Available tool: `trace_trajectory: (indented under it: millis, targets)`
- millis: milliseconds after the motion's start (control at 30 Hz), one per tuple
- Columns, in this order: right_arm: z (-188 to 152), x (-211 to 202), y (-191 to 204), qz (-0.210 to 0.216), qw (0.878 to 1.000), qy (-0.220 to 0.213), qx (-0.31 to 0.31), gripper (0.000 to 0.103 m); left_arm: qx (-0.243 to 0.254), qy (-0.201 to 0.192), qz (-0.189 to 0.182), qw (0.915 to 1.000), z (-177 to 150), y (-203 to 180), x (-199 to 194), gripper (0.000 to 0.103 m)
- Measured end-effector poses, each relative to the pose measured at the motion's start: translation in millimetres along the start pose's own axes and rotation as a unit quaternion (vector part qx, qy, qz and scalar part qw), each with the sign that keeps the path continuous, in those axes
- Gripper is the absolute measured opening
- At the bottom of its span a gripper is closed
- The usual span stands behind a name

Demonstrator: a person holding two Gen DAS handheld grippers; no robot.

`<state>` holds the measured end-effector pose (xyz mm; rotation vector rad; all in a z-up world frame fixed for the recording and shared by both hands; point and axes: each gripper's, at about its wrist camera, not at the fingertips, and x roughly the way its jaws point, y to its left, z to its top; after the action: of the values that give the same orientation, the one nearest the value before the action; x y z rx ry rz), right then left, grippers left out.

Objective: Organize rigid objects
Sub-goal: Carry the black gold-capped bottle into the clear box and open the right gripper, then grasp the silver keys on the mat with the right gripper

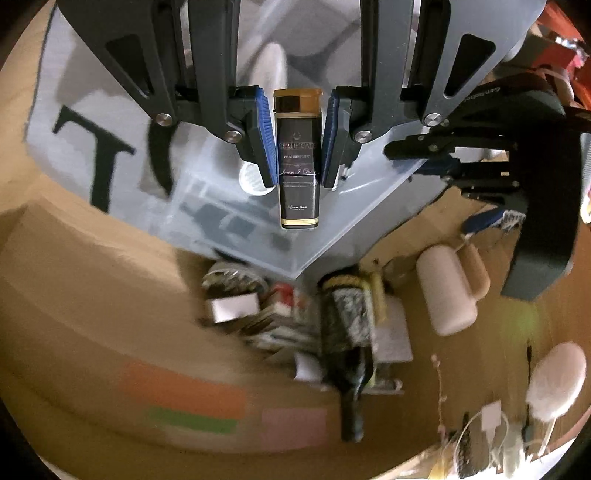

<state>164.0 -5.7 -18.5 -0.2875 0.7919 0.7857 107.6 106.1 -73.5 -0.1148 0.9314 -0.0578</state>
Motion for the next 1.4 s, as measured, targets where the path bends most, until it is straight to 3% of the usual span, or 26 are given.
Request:
trace_trajectory:
  millis: [333,600,800,1100,1200,1400]
  targets:
    - [-3.2,36.4,16.8,0.018,0.997,0.07,-0.022,0.022,0.001,-0.003,-0.005,1.0,-1.3,2.1,0.1,0.011]
    - [-7.7,44.6,23.0,0.014,0.995,0.09,-0.035,0.022,0.001,-0.004,-0.007,1.0,-1.2,3.1,0.0,0.011]
    - [-5.1,34.8,16.1,0.002,0.997,0.067,-0.026,0.041,0.001,-0.004,-0.007,1.0,-1.3,3.5,-0.1,0.011]
    - [-3.9,9.1,4.3,-0.027,0.999,0.033,-0.012,0.047,0.003,-0.003,-0.004,1.0,-2.1,3.1,0.2,0.011]
    - [-5.7,-2.5,-0.6,-0.04,0.999,0.018,-0.009,0.056,0.003,-0.003,-0.002,1.0,-2.4,2.3,0.2,0.011]
    - [-10.8,-28.5,-16.7,-0.067,0.998,-0.007,0.006,0.056,0.004,-0.001,0.001,1.0,-2.3,1.3,0.0,0.011]
